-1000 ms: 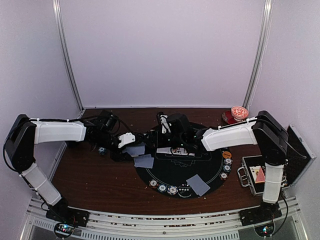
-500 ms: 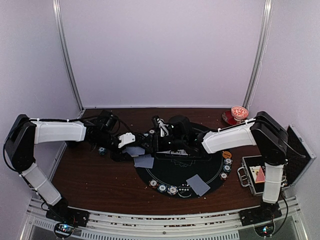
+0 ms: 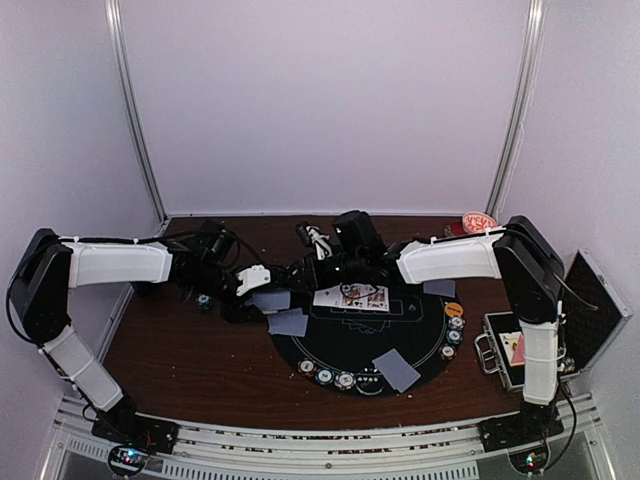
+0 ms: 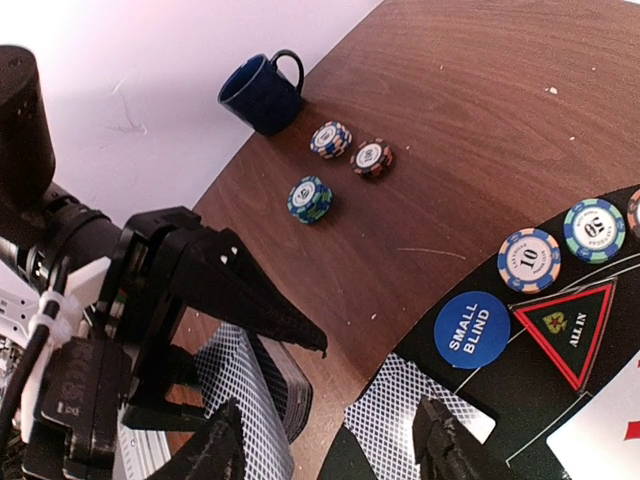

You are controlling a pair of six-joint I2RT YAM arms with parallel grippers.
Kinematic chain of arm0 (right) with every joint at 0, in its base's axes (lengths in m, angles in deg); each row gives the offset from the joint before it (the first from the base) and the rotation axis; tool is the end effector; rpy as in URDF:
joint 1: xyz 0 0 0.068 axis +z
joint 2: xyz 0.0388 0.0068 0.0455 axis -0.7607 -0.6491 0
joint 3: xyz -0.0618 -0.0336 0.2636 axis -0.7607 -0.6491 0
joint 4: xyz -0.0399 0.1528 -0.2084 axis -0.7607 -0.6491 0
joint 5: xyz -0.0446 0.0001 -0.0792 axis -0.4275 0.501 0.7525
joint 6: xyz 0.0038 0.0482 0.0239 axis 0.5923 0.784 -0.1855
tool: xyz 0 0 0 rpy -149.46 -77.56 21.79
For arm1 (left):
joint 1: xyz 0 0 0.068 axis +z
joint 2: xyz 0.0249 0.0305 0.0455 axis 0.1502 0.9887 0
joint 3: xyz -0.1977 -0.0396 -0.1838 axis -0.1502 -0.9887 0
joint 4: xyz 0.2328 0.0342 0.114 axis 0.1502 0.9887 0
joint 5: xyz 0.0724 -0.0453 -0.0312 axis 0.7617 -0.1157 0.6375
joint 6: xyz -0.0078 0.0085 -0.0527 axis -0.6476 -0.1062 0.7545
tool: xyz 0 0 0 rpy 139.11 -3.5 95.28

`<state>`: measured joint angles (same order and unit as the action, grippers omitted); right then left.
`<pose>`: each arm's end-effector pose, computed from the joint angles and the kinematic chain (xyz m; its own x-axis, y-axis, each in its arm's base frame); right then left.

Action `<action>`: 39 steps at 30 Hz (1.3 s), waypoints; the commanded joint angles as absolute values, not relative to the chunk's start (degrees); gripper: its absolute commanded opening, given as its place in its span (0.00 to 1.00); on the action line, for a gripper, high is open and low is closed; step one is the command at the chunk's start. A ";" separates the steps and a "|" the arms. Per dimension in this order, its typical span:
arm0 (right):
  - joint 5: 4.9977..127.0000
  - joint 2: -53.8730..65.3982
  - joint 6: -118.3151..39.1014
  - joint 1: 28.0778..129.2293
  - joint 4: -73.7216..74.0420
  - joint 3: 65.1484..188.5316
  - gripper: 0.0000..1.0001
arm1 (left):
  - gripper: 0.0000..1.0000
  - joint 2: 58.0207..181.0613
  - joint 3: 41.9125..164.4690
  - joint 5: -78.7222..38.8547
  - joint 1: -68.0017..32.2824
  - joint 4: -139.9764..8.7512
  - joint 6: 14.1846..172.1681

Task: Distribute texas hold em gaming equipment
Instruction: Pick up the poker card from the face-down deck piles.

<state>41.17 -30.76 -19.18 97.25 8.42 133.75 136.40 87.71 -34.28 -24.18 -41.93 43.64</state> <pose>0.3017 0.3605 0.2079 -0.7077 -0.2043 -0.6763 -0.6984 0.3469 0.6260 0.2637 -0.1864 0.1937 -0.1411 0.7667 -0.6263 0.9669 0.2424 0.0789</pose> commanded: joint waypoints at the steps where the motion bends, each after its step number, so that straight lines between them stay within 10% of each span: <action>1: 36.79 -31.47 -21.72 97.43 5.19 135.68 0.56 | 0.61 136.37 88.94 -35.40 -23.97 -41.97 42.95; 23: 33.40 -35.08 -22.04 97.52 0.35 141.25 0.30 | 0.61 136.95 89.18 -35.32 -23.97 -41.93 42.93; 30: 32.44 -34.17 -21.69 97.55 1.21 140.43 0.00 | 0.61 137.21 89.13 -35.23 -24.00 -41.97 42.99; 39: 33.22 -28.84 -18.23 96.52 7.24 133.38 0.00 | 0.61 137.30 89.25 -35.23 -24.01 -41.90 43.13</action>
